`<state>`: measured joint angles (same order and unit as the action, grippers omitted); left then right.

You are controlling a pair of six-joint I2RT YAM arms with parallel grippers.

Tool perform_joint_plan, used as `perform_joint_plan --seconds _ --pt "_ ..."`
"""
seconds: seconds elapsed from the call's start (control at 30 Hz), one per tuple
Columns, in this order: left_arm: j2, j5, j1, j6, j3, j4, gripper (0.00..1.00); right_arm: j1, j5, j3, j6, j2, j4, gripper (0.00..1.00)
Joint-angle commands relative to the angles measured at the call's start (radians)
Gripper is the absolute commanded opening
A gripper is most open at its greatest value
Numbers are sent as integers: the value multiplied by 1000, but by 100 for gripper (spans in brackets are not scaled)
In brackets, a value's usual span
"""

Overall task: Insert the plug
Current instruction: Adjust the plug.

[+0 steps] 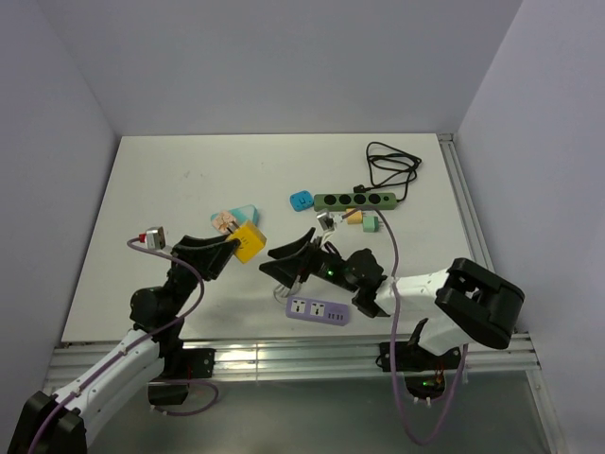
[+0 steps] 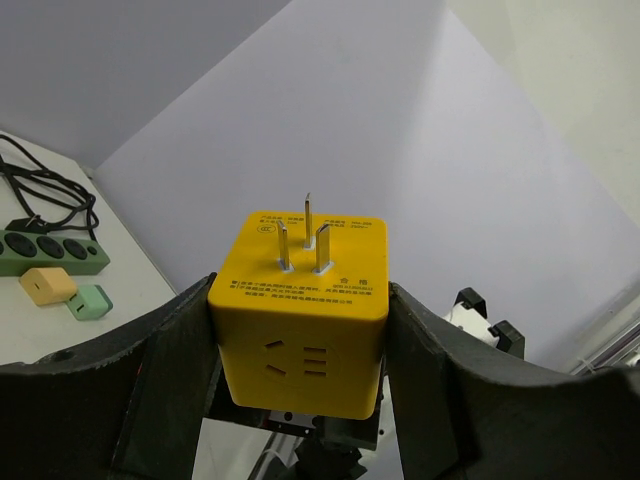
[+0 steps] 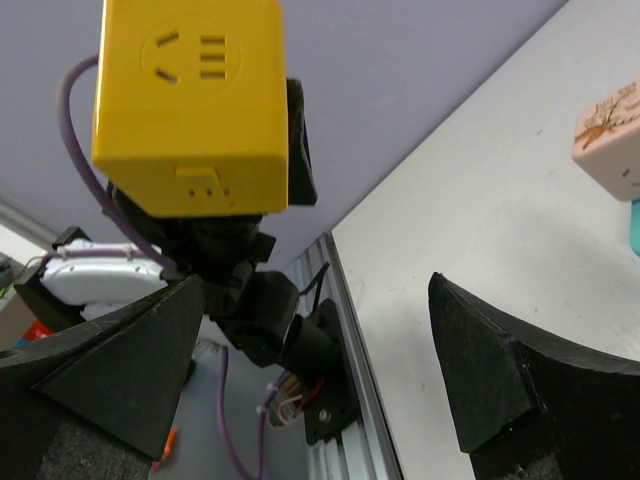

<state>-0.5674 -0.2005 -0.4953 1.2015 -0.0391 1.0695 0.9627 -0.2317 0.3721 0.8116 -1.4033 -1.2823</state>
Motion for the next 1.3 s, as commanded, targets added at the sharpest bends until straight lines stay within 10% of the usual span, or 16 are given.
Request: perform_joint_plan --seconds 0.0,1.27 --pt "0 12 -5 13 150 44 0 8 25 63 11 -31 -263 100" --pt "-31 -27 -2 -34 87 -20 0 18 -58 209 -11 -103 -86 80"
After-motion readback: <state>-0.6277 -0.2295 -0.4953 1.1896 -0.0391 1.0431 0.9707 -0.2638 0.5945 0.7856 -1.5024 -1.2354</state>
